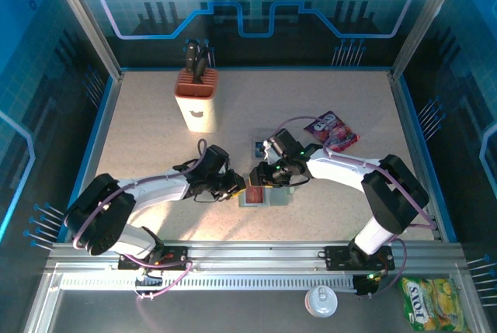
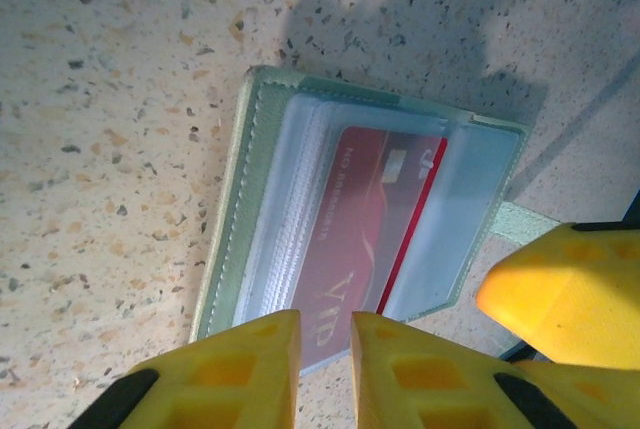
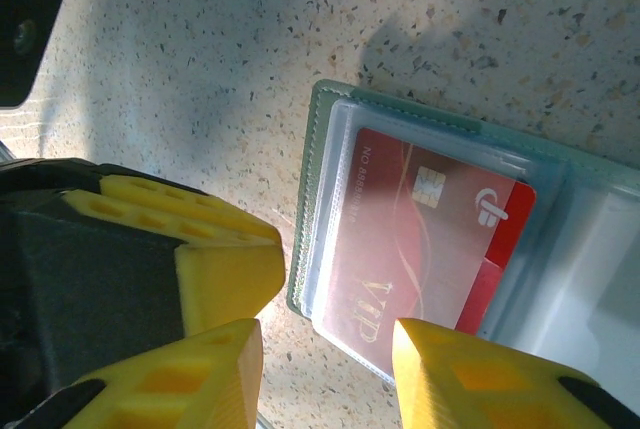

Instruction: Take the credit cards out of the card holder

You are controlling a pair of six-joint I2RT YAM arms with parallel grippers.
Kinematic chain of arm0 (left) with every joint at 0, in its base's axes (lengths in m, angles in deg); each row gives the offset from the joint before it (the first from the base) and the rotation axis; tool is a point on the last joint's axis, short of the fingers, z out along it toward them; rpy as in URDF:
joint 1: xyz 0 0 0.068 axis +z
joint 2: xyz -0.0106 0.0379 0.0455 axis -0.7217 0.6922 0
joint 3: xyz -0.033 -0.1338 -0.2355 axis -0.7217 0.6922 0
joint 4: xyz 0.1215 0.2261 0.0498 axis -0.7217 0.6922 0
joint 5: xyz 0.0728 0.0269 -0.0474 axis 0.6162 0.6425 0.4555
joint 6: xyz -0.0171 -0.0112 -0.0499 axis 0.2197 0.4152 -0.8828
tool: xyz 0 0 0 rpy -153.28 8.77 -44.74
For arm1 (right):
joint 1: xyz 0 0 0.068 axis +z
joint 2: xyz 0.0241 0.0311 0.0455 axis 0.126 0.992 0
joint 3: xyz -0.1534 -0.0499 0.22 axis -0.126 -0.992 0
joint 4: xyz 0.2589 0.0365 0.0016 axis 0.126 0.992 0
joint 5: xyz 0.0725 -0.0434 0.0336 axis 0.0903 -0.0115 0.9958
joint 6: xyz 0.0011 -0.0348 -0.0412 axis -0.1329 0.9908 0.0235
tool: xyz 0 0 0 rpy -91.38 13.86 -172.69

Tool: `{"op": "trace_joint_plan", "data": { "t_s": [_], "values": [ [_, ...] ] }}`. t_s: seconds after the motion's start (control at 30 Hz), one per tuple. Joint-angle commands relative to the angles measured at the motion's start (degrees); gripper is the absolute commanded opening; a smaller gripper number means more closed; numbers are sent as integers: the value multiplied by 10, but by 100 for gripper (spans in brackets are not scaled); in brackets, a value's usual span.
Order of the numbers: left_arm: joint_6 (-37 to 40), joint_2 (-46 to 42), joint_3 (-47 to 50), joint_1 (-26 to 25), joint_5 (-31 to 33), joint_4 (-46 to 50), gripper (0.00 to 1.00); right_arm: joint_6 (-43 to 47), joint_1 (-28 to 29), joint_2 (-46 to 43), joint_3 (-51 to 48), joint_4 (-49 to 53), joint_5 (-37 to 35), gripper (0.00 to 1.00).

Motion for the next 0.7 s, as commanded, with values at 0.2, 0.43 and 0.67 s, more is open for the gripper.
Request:
{"op": "trace_joint_plan", "data": {
  "t_s": [0.2,0.43,0.67],
  "values": [
    [10,20,-15,3,-20,-22,13,-2,-6,8,-15,-11,3,40],
    [10,26,-16,2,-21,-24,9,-8,-10,14,-21,-24,8,40],
    [6,40,-16,2,-29,-38,8,-10,-11,18,-36,-31,12,40]
  ]
}}
